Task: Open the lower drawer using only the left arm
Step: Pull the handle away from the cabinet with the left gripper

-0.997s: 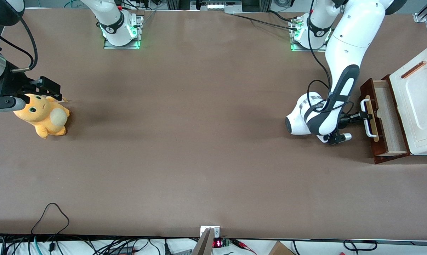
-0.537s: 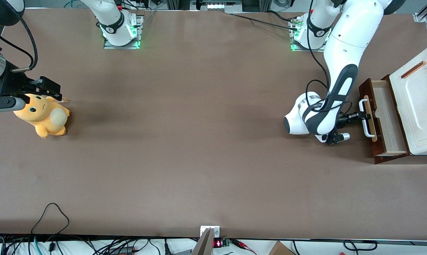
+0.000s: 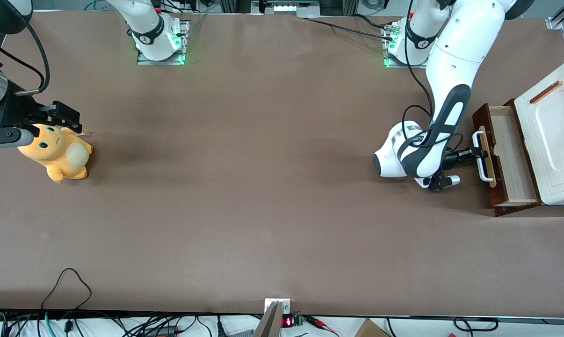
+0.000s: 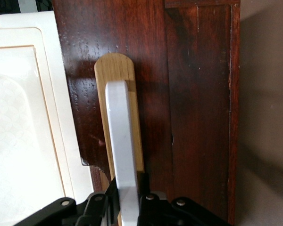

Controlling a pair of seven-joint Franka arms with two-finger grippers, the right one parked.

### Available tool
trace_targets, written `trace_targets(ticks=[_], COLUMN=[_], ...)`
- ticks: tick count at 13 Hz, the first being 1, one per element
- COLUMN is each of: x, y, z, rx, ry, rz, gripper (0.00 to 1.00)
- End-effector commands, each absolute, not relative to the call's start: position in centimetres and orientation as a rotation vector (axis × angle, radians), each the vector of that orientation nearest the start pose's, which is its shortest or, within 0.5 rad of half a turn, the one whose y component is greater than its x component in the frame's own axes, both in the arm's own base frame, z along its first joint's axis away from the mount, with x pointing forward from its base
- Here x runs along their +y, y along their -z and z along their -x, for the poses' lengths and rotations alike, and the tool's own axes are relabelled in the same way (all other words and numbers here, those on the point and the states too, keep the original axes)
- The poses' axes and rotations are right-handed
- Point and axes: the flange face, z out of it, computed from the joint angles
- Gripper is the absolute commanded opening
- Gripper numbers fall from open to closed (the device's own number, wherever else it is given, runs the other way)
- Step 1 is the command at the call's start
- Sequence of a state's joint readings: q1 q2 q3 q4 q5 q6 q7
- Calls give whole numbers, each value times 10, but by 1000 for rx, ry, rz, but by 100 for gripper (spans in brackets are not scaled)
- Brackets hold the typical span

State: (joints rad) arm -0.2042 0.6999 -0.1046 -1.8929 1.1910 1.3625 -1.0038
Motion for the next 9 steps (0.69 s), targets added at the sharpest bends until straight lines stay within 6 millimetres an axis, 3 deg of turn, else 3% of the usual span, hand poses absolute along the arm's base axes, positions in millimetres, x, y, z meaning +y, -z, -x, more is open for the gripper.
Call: trace_targets(ticks=[1,9], x=[-83,-91], y=[-154,-154], z=[-521,-519], rx=[-74,-81], ry=[-219,-226], rz=[1662,1666], gripper=[15,15])
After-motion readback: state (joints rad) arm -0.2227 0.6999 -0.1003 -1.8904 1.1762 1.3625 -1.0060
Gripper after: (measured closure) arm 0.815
